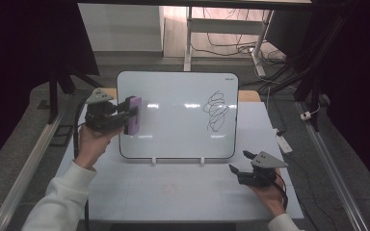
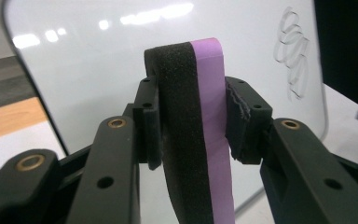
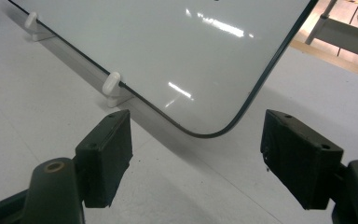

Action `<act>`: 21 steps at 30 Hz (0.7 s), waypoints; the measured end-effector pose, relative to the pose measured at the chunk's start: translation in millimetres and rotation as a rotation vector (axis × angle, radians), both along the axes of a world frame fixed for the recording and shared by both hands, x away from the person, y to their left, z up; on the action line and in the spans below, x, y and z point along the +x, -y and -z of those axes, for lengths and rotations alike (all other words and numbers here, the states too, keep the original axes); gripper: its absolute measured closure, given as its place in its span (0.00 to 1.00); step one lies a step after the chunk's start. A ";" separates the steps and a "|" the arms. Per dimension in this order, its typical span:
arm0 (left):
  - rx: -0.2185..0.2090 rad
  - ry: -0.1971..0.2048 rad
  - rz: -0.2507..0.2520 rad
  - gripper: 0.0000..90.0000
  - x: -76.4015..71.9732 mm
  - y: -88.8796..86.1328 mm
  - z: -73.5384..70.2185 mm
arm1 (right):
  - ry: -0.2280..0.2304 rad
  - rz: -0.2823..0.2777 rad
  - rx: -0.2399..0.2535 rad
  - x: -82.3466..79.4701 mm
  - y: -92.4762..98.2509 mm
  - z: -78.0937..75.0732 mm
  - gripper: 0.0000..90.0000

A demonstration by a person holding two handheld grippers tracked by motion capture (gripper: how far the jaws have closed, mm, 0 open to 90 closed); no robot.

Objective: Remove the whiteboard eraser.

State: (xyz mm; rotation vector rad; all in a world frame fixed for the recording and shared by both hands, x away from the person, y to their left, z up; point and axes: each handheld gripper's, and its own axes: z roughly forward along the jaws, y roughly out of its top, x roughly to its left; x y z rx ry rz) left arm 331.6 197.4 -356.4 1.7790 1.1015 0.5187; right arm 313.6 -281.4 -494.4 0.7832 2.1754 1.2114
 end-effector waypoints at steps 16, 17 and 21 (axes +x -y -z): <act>-0.065 -0.033 0.138 0.66 -30.5 17.5 42.2 | -0.001 0.001 0.003 -0.5 -0.7 -0.5 0.27; -0.068 -0.037 0.142 0.66 -31.1 18.1 44.4 | -0.001 0.001 0.003 -0.5 -0.7 -0.5 0.27; -0.068 -0.044 0.160 0.66 -34.8 20.3 52.9 | -0.001 0.002 0.000 -0.5 -0.6 -0.2 0.27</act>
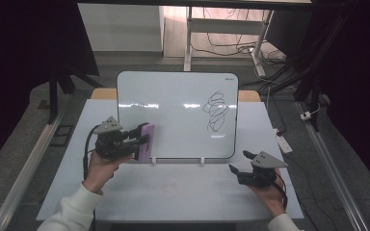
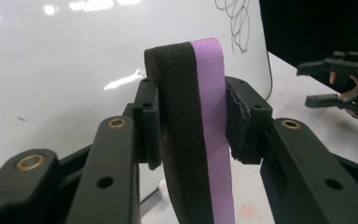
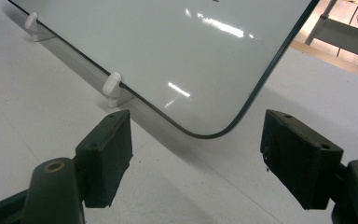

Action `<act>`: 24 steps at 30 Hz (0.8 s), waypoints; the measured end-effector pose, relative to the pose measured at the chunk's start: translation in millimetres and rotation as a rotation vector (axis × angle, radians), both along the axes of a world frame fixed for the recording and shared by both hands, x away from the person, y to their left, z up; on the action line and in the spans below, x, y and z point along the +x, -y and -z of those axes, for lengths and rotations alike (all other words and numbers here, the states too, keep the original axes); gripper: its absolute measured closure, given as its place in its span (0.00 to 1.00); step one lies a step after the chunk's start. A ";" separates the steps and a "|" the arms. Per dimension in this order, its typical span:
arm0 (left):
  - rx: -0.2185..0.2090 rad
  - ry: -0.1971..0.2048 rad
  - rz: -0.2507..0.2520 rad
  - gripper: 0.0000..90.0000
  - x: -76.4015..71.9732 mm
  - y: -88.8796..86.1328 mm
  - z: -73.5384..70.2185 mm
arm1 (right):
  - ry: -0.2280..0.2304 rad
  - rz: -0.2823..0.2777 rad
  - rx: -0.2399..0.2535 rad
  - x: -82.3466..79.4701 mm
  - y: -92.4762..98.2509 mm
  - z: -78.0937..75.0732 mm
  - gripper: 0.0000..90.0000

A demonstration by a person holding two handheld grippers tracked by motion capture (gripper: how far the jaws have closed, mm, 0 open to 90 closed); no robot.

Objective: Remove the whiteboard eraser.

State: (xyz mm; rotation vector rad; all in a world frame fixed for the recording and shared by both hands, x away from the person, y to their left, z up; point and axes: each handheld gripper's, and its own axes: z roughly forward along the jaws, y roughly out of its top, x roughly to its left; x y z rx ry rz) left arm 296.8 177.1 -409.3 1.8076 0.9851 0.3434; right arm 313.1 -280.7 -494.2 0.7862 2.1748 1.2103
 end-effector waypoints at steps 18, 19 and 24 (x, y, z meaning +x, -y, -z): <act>0.025 -0.038 0.087 0.66 -1.6 45.7 32.7 | 0.002 -0.034 0.019 -4.2 -9.4 -3.8 0.27; 0.026 -0.039 0.092 0.66 -1.4 48.4 33.5 | 0.000 -0.038 0.031 -5.2 -11.2 -5.2 0.27; 0.024 -0.039 0.103 0.66 0.5 58.7 36.4 | -0.016 -0.067 0.079 -9.3 -20.4 -10.1 0.27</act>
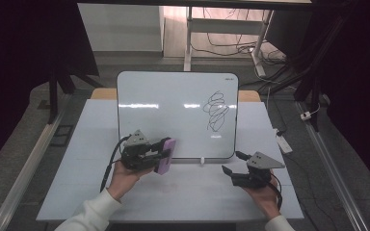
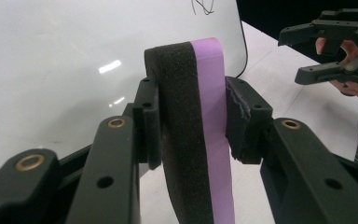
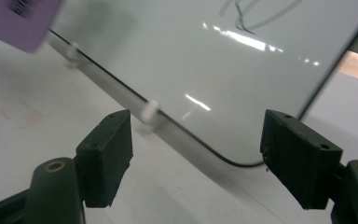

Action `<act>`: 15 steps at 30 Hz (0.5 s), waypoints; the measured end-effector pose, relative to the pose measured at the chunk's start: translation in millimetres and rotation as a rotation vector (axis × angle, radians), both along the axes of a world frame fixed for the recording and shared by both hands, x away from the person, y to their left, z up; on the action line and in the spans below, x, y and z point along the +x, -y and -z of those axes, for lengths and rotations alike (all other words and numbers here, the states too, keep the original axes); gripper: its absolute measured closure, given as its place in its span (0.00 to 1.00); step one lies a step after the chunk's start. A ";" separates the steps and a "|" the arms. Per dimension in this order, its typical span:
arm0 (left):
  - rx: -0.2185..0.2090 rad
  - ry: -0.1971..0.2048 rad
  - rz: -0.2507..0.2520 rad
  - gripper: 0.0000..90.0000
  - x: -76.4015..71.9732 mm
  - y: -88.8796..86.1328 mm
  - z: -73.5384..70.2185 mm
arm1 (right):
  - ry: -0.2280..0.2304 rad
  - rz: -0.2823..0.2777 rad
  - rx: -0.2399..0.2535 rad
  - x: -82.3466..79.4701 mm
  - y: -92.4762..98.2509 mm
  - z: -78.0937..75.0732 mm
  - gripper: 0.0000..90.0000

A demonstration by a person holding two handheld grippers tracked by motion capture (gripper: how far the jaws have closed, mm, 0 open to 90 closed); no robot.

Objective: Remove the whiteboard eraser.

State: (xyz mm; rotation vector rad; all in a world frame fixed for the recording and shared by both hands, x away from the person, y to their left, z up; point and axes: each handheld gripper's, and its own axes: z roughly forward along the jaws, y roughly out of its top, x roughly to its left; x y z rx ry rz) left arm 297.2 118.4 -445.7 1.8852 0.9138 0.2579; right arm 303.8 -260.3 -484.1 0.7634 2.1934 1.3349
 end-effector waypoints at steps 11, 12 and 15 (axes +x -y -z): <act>0.005 0.003 0.019 0.66 2.3 18.2 5.7 | -0.091 -0.104 0.098 -13.0 -54.1 -1.3 0.27; 0.006 0.006 0.021 0.66 2.4 19.8 6.1 | -0.099 -0.109 0.099 -13.7 -58.8 -1.1 0.27; 0.005 0.004 0.026 0.66 3.1 23.9 7.4 | -0.124 -0.116 0.121 -14.3 -71.6 -0.6 0.26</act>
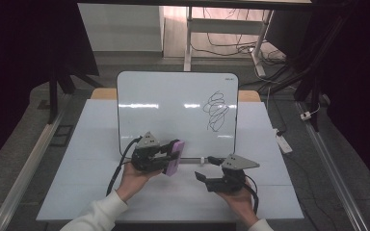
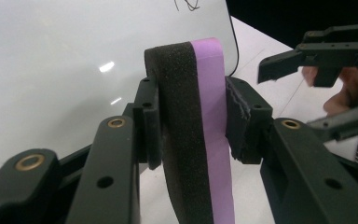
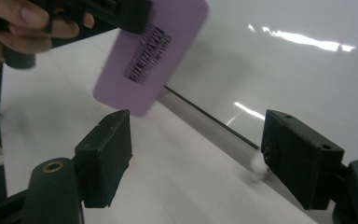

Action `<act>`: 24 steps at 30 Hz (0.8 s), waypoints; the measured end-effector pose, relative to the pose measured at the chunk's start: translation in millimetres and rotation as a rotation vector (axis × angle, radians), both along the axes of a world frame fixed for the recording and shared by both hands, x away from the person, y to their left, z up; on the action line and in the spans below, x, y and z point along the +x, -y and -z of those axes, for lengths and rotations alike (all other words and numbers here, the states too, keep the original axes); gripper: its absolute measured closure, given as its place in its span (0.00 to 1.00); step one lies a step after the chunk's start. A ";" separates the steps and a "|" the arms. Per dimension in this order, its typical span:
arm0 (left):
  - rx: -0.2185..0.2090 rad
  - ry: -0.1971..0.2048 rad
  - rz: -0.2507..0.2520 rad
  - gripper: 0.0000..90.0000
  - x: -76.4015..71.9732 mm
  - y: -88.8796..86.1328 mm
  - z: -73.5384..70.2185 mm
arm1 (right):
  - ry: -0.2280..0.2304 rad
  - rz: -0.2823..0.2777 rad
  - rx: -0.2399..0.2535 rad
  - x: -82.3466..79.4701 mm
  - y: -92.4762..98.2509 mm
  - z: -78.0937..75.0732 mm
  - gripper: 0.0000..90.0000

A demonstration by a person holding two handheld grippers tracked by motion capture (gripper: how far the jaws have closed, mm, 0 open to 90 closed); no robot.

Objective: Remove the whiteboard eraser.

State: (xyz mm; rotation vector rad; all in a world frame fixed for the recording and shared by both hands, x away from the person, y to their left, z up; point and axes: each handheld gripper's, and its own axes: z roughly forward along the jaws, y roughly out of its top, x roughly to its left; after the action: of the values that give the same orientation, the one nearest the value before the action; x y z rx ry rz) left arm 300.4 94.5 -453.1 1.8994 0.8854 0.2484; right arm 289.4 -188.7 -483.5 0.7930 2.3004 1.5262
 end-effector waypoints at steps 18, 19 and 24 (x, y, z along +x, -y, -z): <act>-0.006 0.023 0.026 0.66 -2.4 18.4 3.1 | -0.110 0.028 0.090 8.8 -50.2 8.7 0.26; -0.007 0.025 0.027 0.66 -2.9 19.0 3.0 | -0.113 0.035 0.095 8.9 -51.5 8.7 0.28; -0.007 0.045 0.025 0.66 -7.0 21.7 2.4 | -0.158 0.046 0.131 10.6 -54.7 10.8 0.35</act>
State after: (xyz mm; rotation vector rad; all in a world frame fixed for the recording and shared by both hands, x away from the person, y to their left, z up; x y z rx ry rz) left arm 293.4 72.8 -455.6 1.8897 0.8310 0.2717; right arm 300.0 -134.0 -494.3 1.0278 2.2903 1.6622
